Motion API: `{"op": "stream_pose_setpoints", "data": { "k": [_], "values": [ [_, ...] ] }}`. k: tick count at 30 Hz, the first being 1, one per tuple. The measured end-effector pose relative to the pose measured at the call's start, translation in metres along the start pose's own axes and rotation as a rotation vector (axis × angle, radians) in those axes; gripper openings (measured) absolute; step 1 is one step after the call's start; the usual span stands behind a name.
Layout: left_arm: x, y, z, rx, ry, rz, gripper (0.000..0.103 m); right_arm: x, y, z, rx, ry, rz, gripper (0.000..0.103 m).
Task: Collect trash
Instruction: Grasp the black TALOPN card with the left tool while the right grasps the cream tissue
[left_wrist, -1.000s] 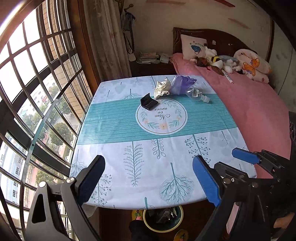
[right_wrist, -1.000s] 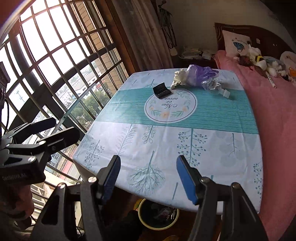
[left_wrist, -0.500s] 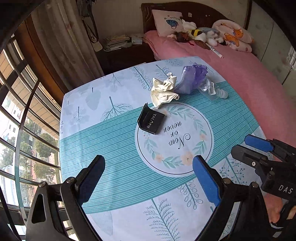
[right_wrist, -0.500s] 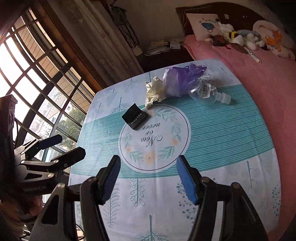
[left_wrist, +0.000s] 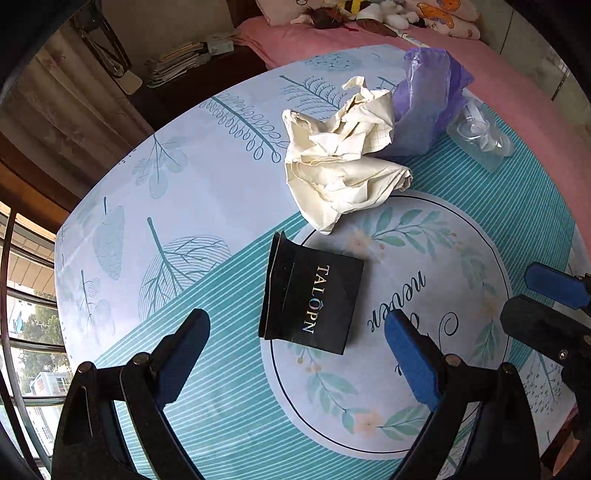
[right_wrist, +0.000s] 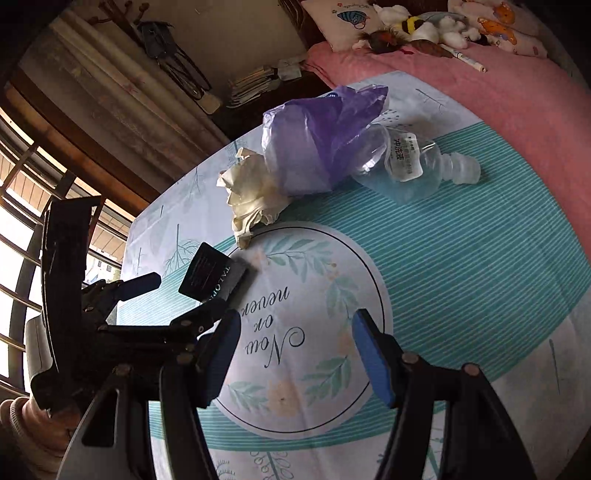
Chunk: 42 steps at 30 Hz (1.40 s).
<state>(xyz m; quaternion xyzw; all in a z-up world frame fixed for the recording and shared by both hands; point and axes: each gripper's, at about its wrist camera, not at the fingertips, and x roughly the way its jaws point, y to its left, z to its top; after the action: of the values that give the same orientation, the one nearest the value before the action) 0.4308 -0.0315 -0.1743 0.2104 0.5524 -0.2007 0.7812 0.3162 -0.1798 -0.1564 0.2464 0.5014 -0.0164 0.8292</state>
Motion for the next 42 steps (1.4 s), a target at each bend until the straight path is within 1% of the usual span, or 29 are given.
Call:
{"op": "stream_pose_setpoints", "data": {
  "k": [2, 3, 4, 5, 6, 7, 8, 9, 11, 15, 16, 18, 23, 26, 28, 30, 35, 36, 37, 38, 39, 40, 42],
  "values": [
    [0.012, -0.004, 0.001, 0.017, 0.026, 0.008, 0.092, 0.005, -0.003, 0.001, 0.018, 0.010, 0.003, 0.063],
    [0.016, -0.005, 0.001, 0.023, 0.036, 0.009, 0.089, 0.007, -0.003, 0.001, 0.024, 0.014, 0.005, 0.063],
    [0.016, -0.004, 0.001, 0.017, 0.018, -0.003, 0.085, 0.008, -0.003, 0.000, 0.027, 0.018, 0.003, 0.063],
    [0.016, -0.004, 0.002, 0.017, 0.017, -0.012, 0.084, 0.010, -0.003, 0.000, 0.028, 0.020, 0.003, 0.063],
    [0.017, -0.003, 0.004, 0.015, 0.018, -0.034, 0.078, 0.010, -0.003, 0.001, 0.028, 0.021, 0.005, 0.063],
    [0.017, -0.002, 0.005, 0.006, 0.020, -0.062, 0.065, 0.011, -0.002, 0.001, 0.029, 0.021, 0.007, 0.063],
    [0.016, 0.000, 0.005, -0.006, 0.023, -0.102, 0.057, 0.011, -0.001, 0.002, 0.031, 0.023, 0.010, 0.063],
    [0.015, 0.001, 0.007, -0.007, 0.020, -0.099, 0.043, 0.012, 0.000, 0.003, 0.035, 0.024, 0.016, 0.063],
    [0.015, 0.000, 0.007, 0.009, 0.022, -0.084, 0.041, 0.014, 0.003, 0.006, 0.044, 0.027, 0.029, 0.063],
    [0.005, 0.010, 0.002, -0.018, -0.011, -0.088, 0.040, 0.021, 0.015, 0.015, 0.055, 0.032, 0.065, 0.064],
    [0.000, 0.016, 0.001, -0.028, -0.025, -0.083, 0.040, 0.021, 0.018, 0.019, 0.062, 0.032, 0.077, 0.066],
    [-0.010, 0.026, 0.000, -0.049, -0.053, -0.076, 0.040, 0.023, 0.024, 0.027, 0.088, 0.019, 0.106, 0.078],
    [-0.036, 0.050, 0.002, -0.107, -0.116, -0.062, 0.040, 0.029, 0.036, 0.056, 0.177, -0.015, 0.147, 0.086],
    [-0.046, 0.063, 0.009, -0.152, -0.149, -0.058, 0.040, 0.041, 0.040, 0.077, 0.235, -0.033, 0.148, 0.088],
    [-0.050, 0.070, 0.013, -0.177, -0.163, -0.058, 0.040, 0.051, 0.040, 0.086, 0.268, -0.030, 0.132, 0.088],
    [-0.053, 0.077, 0.015, -0.197, -0.170, -0.056, 0.040, 0.063, 0.039, 0.093, 0.295, -0.020, 0.126, 0.088],
    [-0.053, 0.083, 0.013, -0.234, -0.169, -0.057, 0.040, 0.090, 0.037, 0.099, 0.326, 0.012, 0.070, 0.088],
    [-0.053, 0.084, 0.012, -0.237, -0.167, -0.057, 0.040, 0.094, 0.036, 0.099, 0.330, 0.024, 0.060, 0.087],
    [-0.052, 0.083, 0.011, -0.241, -0.165, -0.056, 0.040, 0.098, 0.036, 0.098, 0.333, 0.034, 0.054, 0.083],
    [-0.051, 0.083, 0.009, -0.243, -0.163, -0.054, 0.040, 0.101, 0.034, 0.097, 0.335, 0.045, 0.051, 0.065],
    [-0.051, 0.082, 0.007, -0.245, -0.160, -0.054, 0.040, 0.103, 0.033, 0.094, 0.334, 0.055, 0.056, 0.050],
    [-0.051, 0.081, 0.006, -0.247, -0.157, -0.053, 0.040, 0.103, 0.031, 0.092, 0.332, 0.055, 0.064, 0.050],
    [-0.051, 0.079, 0.002, -0.249, -0.155, -0.052, 0.040, 0.099, 0.031, 0.090, 0.302, 0.037, 0.072, 0.045]
  ]
}}
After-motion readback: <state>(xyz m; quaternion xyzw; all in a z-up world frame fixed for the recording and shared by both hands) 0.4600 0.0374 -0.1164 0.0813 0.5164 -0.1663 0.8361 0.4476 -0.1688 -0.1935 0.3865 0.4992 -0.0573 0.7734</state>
